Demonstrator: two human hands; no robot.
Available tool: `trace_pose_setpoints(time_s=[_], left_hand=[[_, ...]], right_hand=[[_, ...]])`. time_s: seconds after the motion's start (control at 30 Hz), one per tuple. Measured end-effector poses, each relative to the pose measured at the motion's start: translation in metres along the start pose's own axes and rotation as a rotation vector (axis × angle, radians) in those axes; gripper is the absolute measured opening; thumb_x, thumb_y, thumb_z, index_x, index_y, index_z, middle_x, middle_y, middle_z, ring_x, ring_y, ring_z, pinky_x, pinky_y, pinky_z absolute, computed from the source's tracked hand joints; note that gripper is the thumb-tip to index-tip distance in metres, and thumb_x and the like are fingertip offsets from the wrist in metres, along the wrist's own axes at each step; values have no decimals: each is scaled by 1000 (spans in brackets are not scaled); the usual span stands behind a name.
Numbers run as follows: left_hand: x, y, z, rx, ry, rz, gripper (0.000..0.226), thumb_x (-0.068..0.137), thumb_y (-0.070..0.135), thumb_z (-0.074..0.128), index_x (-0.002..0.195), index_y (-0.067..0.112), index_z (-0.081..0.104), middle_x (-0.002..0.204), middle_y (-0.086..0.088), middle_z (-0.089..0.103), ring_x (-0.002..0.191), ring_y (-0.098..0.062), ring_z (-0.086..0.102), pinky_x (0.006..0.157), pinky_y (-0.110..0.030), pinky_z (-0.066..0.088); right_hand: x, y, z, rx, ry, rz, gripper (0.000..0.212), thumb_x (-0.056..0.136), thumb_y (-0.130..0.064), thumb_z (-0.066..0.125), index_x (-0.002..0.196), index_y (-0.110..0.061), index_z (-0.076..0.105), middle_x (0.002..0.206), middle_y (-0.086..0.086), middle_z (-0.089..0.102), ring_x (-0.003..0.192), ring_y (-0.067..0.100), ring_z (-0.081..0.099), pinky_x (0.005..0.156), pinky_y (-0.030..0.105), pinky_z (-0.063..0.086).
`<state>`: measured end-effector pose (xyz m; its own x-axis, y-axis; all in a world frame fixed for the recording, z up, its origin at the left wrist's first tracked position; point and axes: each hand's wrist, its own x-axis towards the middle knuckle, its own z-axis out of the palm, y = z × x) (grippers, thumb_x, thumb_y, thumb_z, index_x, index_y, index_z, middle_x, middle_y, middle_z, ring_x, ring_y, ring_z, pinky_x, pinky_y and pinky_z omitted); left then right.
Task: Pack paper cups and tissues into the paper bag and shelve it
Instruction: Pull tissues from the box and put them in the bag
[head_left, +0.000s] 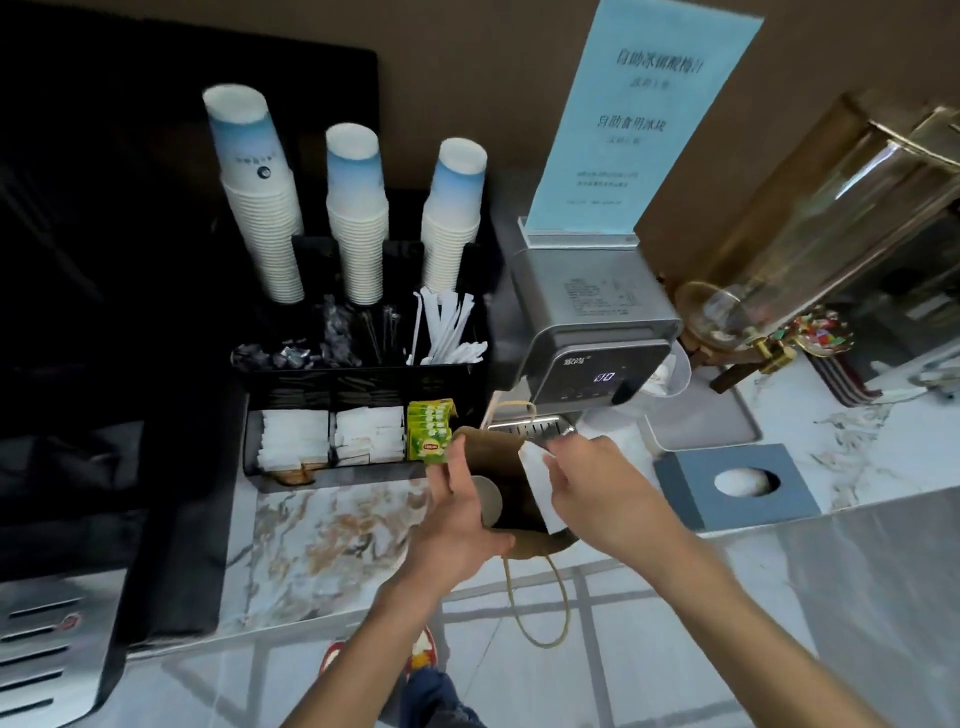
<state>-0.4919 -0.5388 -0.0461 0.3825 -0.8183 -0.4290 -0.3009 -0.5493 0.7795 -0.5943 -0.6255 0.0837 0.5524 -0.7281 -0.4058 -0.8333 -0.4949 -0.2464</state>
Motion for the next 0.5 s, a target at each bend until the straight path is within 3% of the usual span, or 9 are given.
trace_pose_setpoints(time_s=[0.13, 0.23, 0.4, 0.5], left_hand=[[-3, 3, 0, 7, -12, -3, 130, 67, 29, 82, 145, 39, -21, 120, 6, 17, 112, -25, 50, 84, -47, 57], [-3, 4, 1, 7, -19, -12, 129, 69, 26, 80, 145, 36, -23, 132, 0, 18, 119, -29, 49, 88, -47, 55], [-5, 5, 5, 28, -9, 0, 128, 74, 30, 79, 149, 31, -25, 142, -4, 16, 125, -27, 45, 85, -39, 53], [-7, 7, 6, 41, -25, 11, 124, 77, 31, 76, 150, 30, -24, 143, -5, 16, 116, -22, 49, 77, -35, 51]], right_hand=[[23, -22, 26, -93, -90, 55, 26, 95, -11, 47, 117, -1, 59, 118, 21, 59, 104, 37, 62, 75, 34, 48], [48, -24, 47, -147, -158, 111, 30, 94, -8, 50, 122, 2, 59, 124, 23, 60, 111, 37, 62, 89, 38, 53], [76, -18, 75, -152, -253, 199, 32, 96, -8, 46, 124, -1, 60, 129, 18, 62, 116, 32, 62, 93, 37, 52], [88, -15, 83, -100, -216, 234, 35, 100, -12, 41, 131, -3, 56, 138, 17, 56, 126, 31, 56, 103, 39, 46]])
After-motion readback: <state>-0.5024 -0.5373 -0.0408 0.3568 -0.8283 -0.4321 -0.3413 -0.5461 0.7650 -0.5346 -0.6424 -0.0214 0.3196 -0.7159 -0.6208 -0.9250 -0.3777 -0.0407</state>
